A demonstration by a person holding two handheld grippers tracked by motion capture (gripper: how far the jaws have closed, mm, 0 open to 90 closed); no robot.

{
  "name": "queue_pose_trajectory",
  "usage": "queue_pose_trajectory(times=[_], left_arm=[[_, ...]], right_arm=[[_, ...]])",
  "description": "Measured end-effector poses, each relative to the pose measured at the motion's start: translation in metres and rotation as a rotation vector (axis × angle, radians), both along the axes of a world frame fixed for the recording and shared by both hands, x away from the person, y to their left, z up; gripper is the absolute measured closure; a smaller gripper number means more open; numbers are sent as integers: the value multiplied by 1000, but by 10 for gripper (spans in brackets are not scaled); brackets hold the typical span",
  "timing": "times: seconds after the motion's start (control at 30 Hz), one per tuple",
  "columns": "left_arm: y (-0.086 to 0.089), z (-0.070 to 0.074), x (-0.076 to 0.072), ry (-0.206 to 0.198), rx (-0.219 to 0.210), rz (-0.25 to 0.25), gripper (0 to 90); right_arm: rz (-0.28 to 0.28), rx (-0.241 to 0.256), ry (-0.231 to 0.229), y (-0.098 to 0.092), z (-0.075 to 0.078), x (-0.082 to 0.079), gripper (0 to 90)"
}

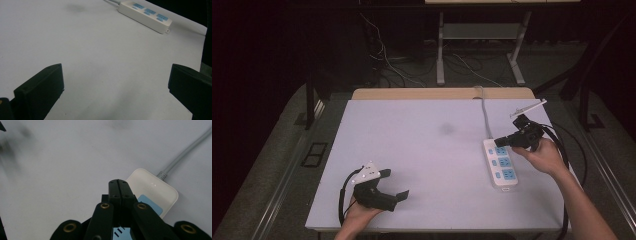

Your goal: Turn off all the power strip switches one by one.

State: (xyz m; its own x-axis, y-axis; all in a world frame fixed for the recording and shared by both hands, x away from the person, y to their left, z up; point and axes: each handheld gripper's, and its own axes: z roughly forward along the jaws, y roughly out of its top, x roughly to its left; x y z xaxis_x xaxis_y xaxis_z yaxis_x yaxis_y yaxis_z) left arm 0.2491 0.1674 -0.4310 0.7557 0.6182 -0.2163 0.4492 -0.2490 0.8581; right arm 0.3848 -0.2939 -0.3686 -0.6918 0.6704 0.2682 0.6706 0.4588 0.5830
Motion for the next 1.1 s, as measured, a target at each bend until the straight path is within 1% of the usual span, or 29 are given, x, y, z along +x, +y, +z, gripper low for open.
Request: queue_pose_trajectory(times=[0.07,0.23,0.33,0.4,0.67,0.93,1.1], left_arm=[[0,0,0,-1,1,0,0],[1,0,0,-2,2,-1,0],[1,0,0,-3,0,0,0],[1,0,0,-3,0,0,0],[1,0,0,-4,-1,0,0],[2,0,0,-5,-2,0,0],[2,0,0,-5,-1,-1,0]], right_arm=[[-4,3,4,1,-2,3,900],[-8,-10,24,3,-10,10,900],[1,-11,31,4,-13,13,900],[8,-10,27,5,-15,14,900],[5,-29,48,7,-23,19,900],[11,-40,51,10,-27,22,900],[13,-46,63,11,-31,22,900]])
